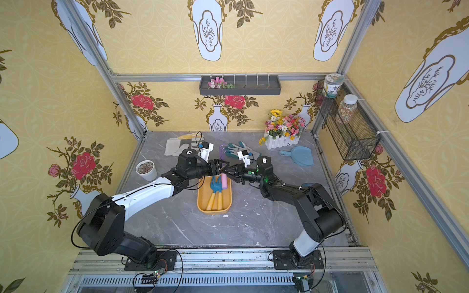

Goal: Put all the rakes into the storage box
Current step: Pick up the rake at the center of the board.

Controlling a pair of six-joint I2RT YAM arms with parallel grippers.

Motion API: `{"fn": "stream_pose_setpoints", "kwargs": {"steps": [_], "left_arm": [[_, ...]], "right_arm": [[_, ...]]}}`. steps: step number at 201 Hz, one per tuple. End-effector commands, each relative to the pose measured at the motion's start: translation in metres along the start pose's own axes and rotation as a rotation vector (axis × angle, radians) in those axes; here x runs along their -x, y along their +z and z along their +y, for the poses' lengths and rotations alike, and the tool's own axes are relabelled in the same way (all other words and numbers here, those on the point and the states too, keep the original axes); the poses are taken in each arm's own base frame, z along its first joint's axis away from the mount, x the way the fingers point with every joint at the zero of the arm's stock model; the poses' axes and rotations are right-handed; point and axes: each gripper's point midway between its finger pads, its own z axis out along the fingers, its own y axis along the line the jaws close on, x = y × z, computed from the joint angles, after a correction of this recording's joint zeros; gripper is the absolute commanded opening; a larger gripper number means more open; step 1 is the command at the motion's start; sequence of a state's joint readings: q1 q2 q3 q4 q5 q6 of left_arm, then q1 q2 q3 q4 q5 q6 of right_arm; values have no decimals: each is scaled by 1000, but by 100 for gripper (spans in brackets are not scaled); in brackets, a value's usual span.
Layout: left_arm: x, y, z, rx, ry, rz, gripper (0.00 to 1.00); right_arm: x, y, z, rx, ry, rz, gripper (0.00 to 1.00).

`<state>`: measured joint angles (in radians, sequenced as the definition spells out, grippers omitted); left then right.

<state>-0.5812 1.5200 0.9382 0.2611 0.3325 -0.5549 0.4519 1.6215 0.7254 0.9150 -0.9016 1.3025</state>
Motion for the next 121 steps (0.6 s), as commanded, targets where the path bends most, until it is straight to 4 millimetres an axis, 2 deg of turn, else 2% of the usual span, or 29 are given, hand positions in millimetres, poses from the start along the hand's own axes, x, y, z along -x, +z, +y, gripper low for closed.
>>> {"fn": "stream_pose_setpoints", "kwargs": {"steps": [1, 12, 35, 53, 78, 121], "left_arm": [[-20, 2, 8, 9, -22, 71, 57], [-21, 2, 9, 8, -31, 73, 51], [-21, 3, 11, 16, -40, 71, 16], [-22, 4, 14, 27, -47, 74, 0], [-22, 1, 18, 55, -52, 68, 0], [-25, -4, 24, 89, -59, 65, 0]], "right_arm": [[2, -3, 50, 174, -142, -12, 3], [0, -4, 52, 176, -143, -8, 4], [-1, -5, 52, 163, -152, -10, 4], [-4, -5, 50, 138, -170, -5, 4], [-8, -1, 44, 82, -189, 12, 8], [-13, 8, 38, 21, -216, 44, 8]]}}
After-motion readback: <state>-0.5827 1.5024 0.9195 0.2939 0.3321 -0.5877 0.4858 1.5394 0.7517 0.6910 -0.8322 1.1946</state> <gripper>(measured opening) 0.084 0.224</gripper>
